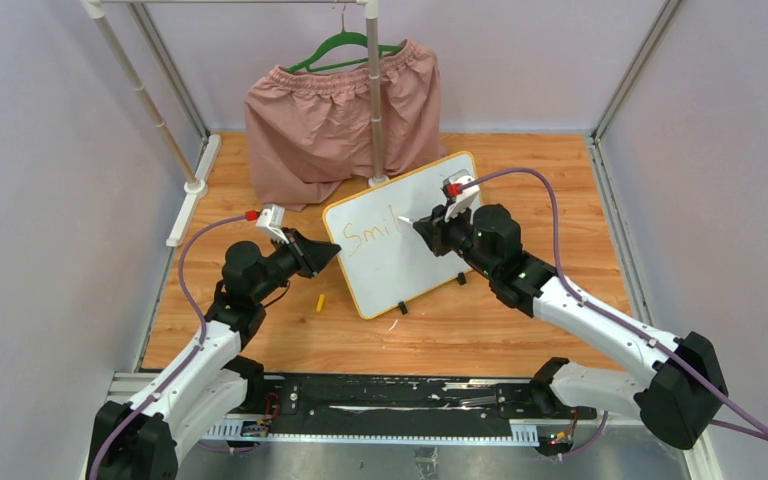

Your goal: Write a sentence on the whiteboard

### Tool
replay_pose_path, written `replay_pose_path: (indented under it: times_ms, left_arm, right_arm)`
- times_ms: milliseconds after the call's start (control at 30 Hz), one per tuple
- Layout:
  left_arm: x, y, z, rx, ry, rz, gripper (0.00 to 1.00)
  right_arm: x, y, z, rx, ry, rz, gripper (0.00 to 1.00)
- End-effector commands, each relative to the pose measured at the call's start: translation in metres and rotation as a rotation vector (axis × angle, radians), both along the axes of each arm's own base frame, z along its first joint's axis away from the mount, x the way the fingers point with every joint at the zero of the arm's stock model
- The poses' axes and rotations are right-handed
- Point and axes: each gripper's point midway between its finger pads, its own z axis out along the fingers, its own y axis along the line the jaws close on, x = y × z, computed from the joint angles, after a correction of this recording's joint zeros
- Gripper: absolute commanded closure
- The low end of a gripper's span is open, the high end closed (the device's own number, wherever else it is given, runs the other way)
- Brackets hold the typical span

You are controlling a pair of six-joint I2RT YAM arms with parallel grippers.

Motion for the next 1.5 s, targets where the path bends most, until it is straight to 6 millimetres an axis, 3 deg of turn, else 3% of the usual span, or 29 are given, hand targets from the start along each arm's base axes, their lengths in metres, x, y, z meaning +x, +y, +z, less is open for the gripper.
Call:
replay_pose_path:
  times_ms: [0, 867, 1467]
  left_arm:
    - [-0.002, -0.001, 0.003, -0.002, -0.022, -0.012, 1.0]
    - [-0.003, -0.001, 0.003, -0.003, -0.023, -0.018, 1.0]
    - [-0.004, -0.001, 0.003, -0.005, -0.025, -0.02, 1.0]
  right_arm:
    - [0.002, 0.0, 0.009, 0.036, -0.003, 0.007, 1.0]
    - [0.014, -0.017, -0.014, 0.008, 0.074, -0.069, 1.0]
    - [0.028, -0.028, -0.007, -0.003, 0.066, -0.142, 1.0]
